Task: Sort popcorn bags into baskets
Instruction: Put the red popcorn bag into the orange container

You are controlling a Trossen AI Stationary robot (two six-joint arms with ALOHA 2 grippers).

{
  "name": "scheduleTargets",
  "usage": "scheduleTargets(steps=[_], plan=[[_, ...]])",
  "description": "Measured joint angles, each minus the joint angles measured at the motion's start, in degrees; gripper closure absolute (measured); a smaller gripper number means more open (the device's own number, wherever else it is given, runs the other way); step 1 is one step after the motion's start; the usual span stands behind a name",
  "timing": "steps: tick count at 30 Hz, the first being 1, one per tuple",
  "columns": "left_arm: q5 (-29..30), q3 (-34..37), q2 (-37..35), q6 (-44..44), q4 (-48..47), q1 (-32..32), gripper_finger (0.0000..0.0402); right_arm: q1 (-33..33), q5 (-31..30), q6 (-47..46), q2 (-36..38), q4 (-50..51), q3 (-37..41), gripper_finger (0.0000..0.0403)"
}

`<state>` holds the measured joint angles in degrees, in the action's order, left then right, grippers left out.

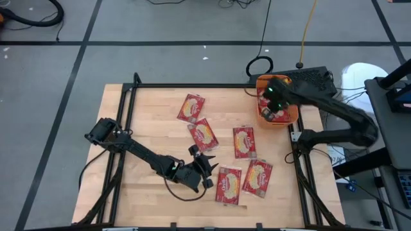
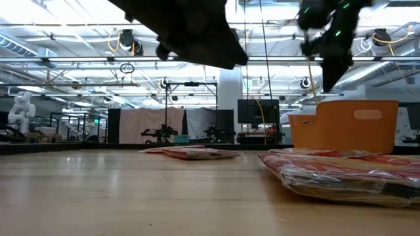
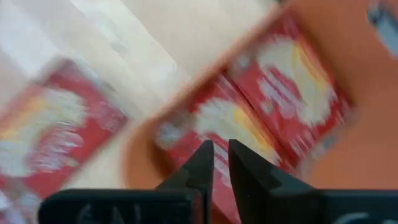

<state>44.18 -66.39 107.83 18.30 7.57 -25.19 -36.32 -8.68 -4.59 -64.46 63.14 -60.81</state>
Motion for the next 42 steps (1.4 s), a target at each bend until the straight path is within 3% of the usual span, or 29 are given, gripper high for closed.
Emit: scheduleTargets(steps=[6,11,25,33,42], plan=[[-6.04,0.0,0.0,2.03,0.47,0.74,0.0249,-6.51,6.18,0.14,-13.35,4.96,-2.45,0.0399],[-6.47,0.0,0.0,2.37,0.37,-0.53,0.025,-7.53,7.38,-0.22,-17.47,4.71,-0.92,0.0397],[-6.44,0.0,0.0,1.53,0.33,-1.95,0.025,-7.58,7.3,-3.27,-15.55,-4.36,9.31,0.0402],[-6.44,0.0,0.0,1.3,0.26,-1.95,0.025,-7.58,7.19,-1.72,-14.71,-5.64,10.19,0.0402],[-6.42,0.0,0.0,1.34,0.01,-1.64,0.025,-6.71,6.5,-3.48,-0.96,-3.63,6.0,0.0403]])
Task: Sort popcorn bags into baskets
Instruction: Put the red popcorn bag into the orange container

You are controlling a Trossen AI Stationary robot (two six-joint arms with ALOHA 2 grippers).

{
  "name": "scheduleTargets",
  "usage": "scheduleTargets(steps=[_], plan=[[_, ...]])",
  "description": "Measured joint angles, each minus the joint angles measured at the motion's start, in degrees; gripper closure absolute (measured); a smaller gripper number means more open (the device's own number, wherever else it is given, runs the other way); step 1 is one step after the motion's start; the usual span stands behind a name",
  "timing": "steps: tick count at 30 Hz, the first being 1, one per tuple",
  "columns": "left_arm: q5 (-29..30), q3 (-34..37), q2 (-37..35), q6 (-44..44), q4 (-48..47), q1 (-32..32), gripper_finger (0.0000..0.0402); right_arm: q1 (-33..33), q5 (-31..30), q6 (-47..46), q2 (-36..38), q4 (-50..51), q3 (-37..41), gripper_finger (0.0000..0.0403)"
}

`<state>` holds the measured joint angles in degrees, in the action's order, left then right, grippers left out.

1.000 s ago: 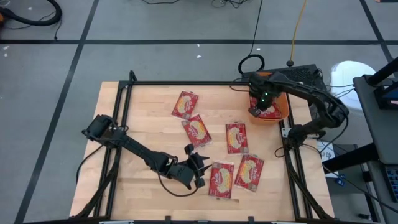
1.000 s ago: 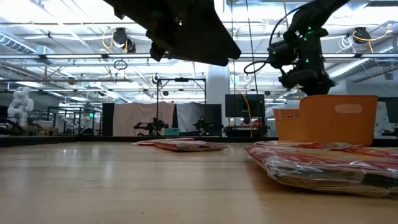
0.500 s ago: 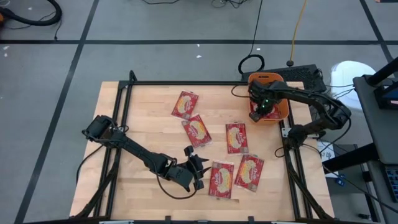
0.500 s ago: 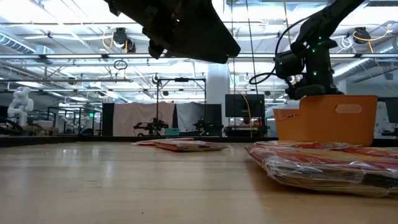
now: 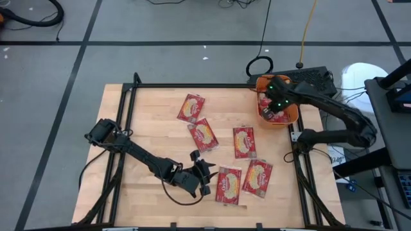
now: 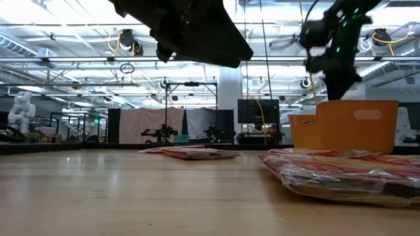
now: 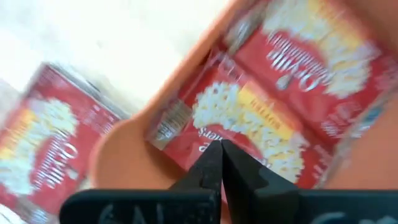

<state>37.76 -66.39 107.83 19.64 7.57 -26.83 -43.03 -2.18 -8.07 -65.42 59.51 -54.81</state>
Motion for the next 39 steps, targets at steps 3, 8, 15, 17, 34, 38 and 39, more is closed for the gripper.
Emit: scheduleTargets(steps=[3,8,15,17,34,38,39], plan=[[0.02,0.0,0.0,0.02,0.0,0.41,0.025,3.51,-0.3,-2.79,6.06,-0.07,-0.26,0.0403],[0.02,0.0,0.0,0.11,-0.22,1.2,0.025,16.83,2.06,-8.84,15.37,-6.54,0.2,0.0403],[0.17,0.0,0.42,1.21,-0.43,2.58,0.025,41.76,-15.29,-16.31,17.45,-17.53,3.84,0.0403],[0.17,0.0,0.59,1.9,-1.71,2.67,0.025,47.78,-19.2,-15.0,15.61,-23.18,6.34,0.0403],[-1.88,0.02,0.59,1.38,-5.69,-4.97,0.025,75.96,-21.83,-12.11,-14.66,-65.63,17.93,0.0403],[-2.14,0.0,1.84,-2.89,-4.04,-8.64,0.025,79.48,-21.82,-10.36,-21.36,-73.73,17.88,0.0403],[-2.36,0.05,2.18,-5.15,-3.09,-9.52,0.025,80.0,-21.82,-10.3,-22.64,-75.16,17.81,0.0403]])
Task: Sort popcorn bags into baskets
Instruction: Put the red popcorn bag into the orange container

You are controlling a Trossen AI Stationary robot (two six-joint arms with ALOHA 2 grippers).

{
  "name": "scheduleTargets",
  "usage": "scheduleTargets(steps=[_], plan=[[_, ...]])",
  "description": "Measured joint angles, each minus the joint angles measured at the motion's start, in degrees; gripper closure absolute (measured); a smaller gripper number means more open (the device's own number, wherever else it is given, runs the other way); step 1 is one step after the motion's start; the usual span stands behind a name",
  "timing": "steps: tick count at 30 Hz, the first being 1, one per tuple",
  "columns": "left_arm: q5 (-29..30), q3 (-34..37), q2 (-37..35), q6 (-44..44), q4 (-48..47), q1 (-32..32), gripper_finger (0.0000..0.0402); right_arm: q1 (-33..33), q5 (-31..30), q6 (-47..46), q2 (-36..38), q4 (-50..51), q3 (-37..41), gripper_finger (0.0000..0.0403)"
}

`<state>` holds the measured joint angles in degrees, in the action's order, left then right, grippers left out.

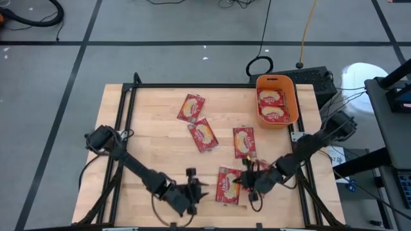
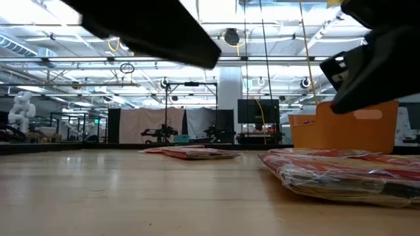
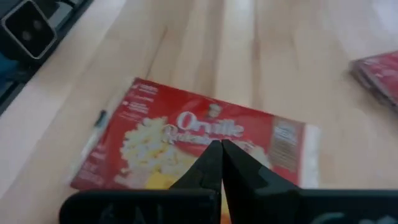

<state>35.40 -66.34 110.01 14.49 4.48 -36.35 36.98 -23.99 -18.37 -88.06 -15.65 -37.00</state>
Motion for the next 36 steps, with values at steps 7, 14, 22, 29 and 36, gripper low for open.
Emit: scheduleTargets(steps=[7,14,22,29,36], plan=[[0.22,-1.58,5.58,-16.1,13.39,-3.6,0.0249,1.45,-0.09,-0.32,-3.46,-3.44,-0.12,0.0403],[0.17,-6.75,9.35,-21.8,8.34,-3.12,0.0204,1.44,-0.21,-0.33,-3.28,-4.69,-0.13,0.0403],[-5.53,-12.24,10.84,-30.69,-2.41,-1.13,0.0164,1.46,-0.02,-0.41,-3.27,-4.73,-0.13,0.0403],[-13.84,-12.73,10.83,-40.91,-8.44,3.05,0.0187,1.46,0.0,-0.42,-3.27,-4.67,-0.13,0.0403],[-15.47,-12.73,10.83,-49.86,-7.88,4.89,0.0215,1.54,0.2,-0.49,-3.27,-4.1,-0.13,0.0403]])
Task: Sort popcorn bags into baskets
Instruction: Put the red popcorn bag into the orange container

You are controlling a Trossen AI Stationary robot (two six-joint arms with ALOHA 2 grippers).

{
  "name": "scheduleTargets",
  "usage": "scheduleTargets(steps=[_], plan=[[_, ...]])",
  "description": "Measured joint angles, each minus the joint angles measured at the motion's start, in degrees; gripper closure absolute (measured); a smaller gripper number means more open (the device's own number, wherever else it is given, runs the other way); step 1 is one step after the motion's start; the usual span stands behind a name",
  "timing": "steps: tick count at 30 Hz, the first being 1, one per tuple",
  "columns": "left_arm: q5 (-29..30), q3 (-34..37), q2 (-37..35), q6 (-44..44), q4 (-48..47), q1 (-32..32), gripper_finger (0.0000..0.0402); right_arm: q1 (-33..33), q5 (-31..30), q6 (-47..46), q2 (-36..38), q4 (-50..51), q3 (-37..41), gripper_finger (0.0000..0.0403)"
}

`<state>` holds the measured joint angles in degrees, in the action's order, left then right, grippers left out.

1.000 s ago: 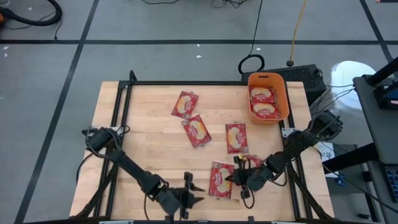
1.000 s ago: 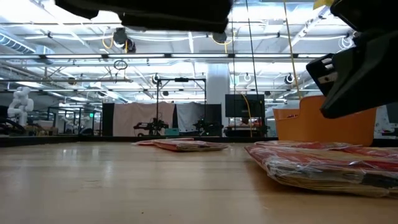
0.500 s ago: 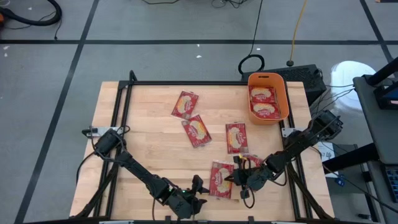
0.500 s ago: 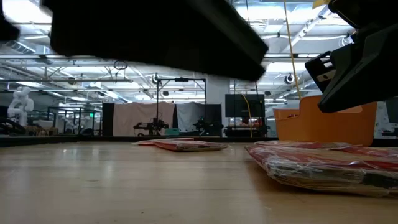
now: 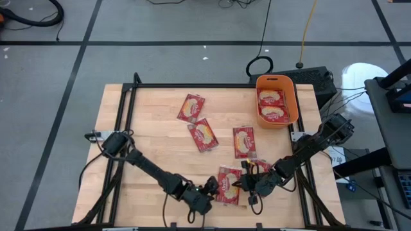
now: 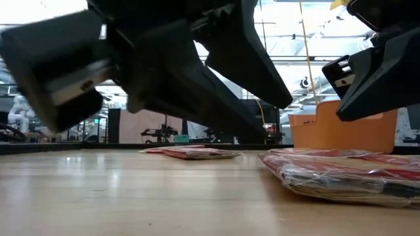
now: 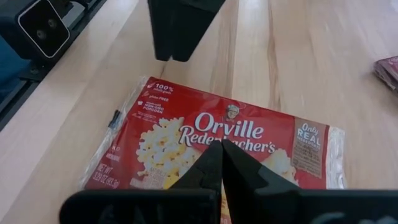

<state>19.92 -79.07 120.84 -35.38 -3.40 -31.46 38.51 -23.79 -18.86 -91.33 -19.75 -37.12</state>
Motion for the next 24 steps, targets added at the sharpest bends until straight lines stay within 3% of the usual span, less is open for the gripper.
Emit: scheduleTargets(steps=[10,19,24], plan=[[-0.4,0.08,4.72,-2.25,4.12,3.0,0.0253,0.6,1.33,-8.69,-0.58,9.49,0.02,0.0403],[-0.22,-0.07,5.94,1.93,5.81,4.38,0.0269,0.23,-0.74,-7.6,-3.45,7.55,0.11,0.0402],[0.22,-0.07,5.97,4.06,5.3,4.85,0.0281,3.66,-1.42,-3.32,-0.21,8.7,-0.8,0.0369]])
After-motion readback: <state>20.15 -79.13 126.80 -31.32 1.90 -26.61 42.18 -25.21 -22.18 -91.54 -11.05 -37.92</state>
